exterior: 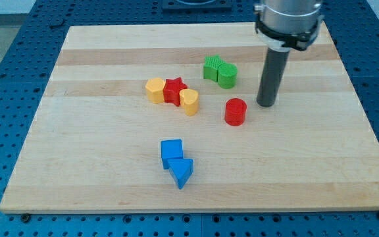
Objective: Move red circle a bit down
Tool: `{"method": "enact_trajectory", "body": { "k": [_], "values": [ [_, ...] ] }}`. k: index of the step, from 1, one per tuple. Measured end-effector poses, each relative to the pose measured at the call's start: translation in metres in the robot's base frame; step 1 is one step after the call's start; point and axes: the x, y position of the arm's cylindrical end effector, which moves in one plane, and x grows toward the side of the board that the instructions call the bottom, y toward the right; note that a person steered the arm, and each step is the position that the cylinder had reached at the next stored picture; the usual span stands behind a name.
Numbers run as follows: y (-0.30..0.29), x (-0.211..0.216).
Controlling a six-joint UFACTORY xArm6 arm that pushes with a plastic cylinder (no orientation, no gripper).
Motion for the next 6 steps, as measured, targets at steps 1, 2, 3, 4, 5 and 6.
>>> {"method": "enact_trajectory", "body": {
  "k": [1, 2, 3, 4, 5, 6],
  "values": [
    [-0.001, 0.013],
    [-0.017, 0.018],
    [-0.031, 0.018],
    [-0.032, 0.005],
    [-0.037, -0.009],
    [-0.043, 0.001]
  ]
}}
